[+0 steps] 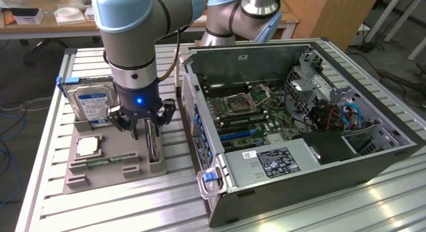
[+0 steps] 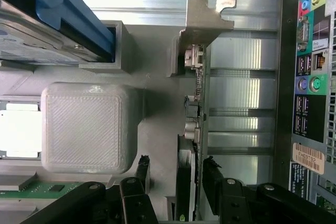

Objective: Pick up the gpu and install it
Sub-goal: 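Pick up the gpu and move the gpu toward the slot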

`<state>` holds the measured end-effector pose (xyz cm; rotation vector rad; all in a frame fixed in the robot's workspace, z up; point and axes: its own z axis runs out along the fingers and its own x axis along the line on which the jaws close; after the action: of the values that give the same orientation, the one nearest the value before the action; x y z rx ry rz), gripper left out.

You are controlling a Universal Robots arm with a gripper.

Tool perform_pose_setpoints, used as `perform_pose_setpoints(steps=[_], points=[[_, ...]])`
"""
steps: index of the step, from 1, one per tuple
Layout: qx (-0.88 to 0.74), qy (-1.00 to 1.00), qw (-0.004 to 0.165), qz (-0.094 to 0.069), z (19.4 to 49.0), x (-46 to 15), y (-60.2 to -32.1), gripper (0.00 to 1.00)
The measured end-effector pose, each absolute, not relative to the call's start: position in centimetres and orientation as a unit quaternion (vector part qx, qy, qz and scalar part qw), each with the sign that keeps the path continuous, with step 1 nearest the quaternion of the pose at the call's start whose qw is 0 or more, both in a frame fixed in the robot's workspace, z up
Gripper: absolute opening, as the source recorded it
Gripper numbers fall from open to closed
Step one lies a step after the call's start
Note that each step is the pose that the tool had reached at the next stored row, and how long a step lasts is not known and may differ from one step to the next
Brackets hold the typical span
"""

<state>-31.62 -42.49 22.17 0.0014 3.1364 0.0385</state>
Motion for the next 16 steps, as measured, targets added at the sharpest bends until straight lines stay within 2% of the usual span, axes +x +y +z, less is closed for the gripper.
perform_pose_setpoints(steps=[6,7,8,10,11,16], points=[[0.001,1.000,0.003,0.012,22.16,-31.62,-42.48,0.53],[0.001,1.000,0.003,0.012,22.16,-31.62,-42.48,0.52],[0.001,1.000,0.003,0.012,22.16,-31.62,-42.48,0.45],[0.001,1.000,0.003,0.010,22.14,-31.62,-42.47,0.45],[0.001,1.000,0.003,0.009,22.13,-31.61,-42.48,0.38],[0.001,1.000,0.003,0.004,22.10,-31.60,-42.47,0.38]])
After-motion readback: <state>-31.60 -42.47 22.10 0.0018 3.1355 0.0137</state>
